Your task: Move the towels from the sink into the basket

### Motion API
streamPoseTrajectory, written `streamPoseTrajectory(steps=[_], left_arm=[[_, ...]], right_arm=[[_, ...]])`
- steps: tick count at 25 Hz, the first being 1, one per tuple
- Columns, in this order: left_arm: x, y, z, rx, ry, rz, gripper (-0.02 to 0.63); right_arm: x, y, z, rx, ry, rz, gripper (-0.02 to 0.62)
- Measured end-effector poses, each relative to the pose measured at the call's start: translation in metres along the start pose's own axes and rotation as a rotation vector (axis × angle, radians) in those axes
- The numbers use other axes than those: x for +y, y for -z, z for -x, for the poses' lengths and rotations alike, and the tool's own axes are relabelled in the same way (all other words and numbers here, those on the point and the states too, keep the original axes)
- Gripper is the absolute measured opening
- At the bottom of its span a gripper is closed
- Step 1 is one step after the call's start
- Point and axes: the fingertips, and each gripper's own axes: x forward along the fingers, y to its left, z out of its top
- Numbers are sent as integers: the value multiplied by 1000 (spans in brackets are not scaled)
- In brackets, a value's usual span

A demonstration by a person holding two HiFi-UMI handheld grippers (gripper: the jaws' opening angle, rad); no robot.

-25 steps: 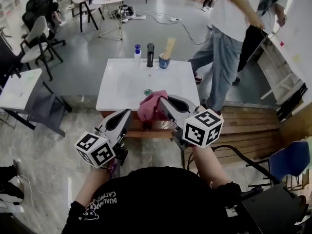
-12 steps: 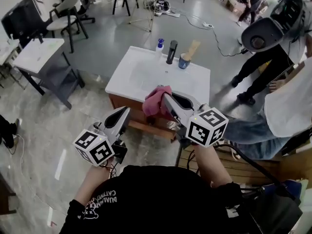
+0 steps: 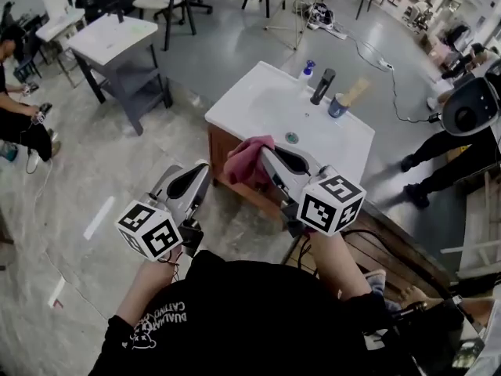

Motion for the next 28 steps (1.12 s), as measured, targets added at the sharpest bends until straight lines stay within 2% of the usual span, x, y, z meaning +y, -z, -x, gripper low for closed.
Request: streamPoseTrajectory(steps=[14,21,28], left_arm=[[33,15,115,-108,-341,31,5],[54,11,144,-142,-414,43,5],[100,-4,154,-133,-441,41,5]], right_arm=[[88,45,-72,119,-343,-20,21],[118,61,-104,160,-436,-28,21],[122,53,-144,133,-441,-24,21]])
